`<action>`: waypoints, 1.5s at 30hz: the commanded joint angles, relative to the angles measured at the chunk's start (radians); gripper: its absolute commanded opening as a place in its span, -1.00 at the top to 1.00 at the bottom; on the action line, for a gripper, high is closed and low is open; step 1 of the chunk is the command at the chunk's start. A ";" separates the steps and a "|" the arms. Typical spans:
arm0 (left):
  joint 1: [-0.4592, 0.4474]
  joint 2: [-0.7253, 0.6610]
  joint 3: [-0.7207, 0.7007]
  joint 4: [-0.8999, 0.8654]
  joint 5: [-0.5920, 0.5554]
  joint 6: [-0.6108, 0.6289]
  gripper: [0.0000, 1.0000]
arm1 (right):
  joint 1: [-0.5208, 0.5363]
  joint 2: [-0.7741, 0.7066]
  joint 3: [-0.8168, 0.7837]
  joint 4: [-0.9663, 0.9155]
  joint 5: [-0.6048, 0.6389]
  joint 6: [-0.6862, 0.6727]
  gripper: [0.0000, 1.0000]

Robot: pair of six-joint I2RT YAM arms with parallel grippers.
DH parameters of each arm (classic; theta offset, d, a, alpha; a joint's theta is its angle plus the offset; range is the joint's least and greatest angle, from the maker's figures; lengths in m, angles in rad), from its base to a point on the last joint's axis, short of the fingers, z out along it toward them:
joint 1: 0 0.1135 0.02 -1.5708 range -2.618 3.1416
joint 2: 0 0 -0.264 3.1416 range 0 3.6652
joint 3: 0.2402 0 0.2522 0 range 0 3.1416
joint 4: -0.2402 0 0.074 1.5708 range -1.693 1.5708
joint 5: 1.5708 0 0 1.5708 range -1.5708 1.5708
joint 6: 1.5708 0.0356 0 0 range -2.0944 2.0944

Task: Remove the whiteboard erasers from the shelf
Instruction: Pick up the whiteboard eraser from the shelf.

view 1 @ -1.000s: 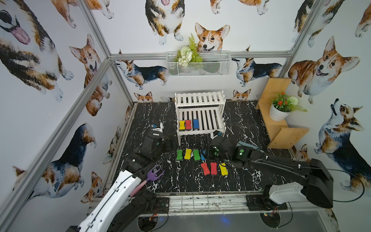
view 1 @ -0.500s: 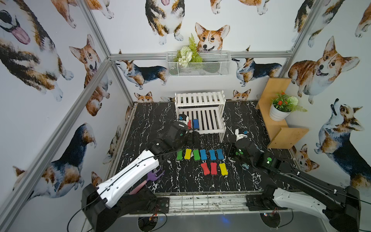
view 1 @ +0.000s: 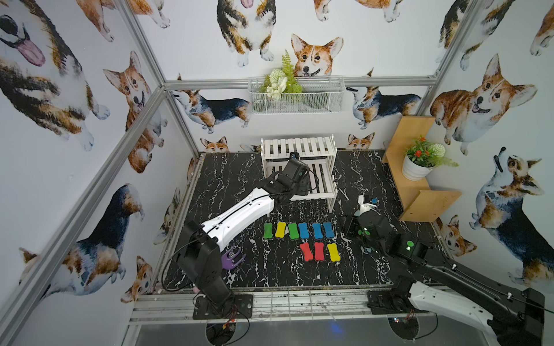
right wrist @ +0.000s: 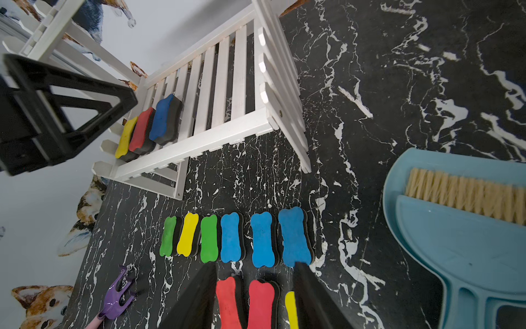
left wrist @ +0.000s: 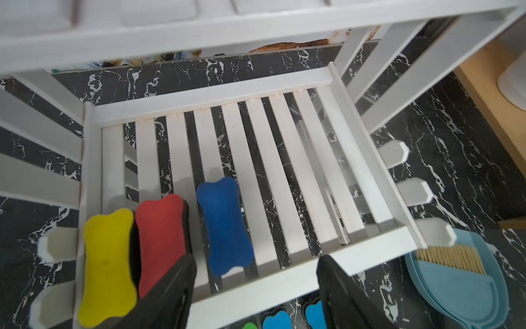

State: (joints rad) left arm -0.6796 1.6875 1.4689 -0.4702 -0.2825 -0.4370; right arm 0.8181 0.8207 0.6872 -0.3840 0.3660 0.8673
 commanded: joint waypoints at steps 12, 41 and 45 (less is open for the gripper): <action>0.035 0.080 0.008 -0.002 0.040 -0.019 -0.38 | 0.000 -0.194 -0.038 0.148 0.162 -0.196 -0.25; 0.046 0.169 0.075 -0.035 -0.012 0.003 0.03 | 0.000 -0.223 -0.011 0.169 0.186 -0.238 -0.25; 0.046 0.187 0.080 -0.042 -0.014 0.003 0.04 | 0.000 -0.217 -0.003 0.166 0.188 -0.245 -0.24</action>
State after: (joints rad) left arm -0.6350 1.8687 1.5398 -0.5003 -0.2806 -0.4412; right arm 0.8181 0.6006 0.6727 -0.2382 0.5316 0.6415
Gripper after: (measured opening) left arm 0.484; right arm 0.624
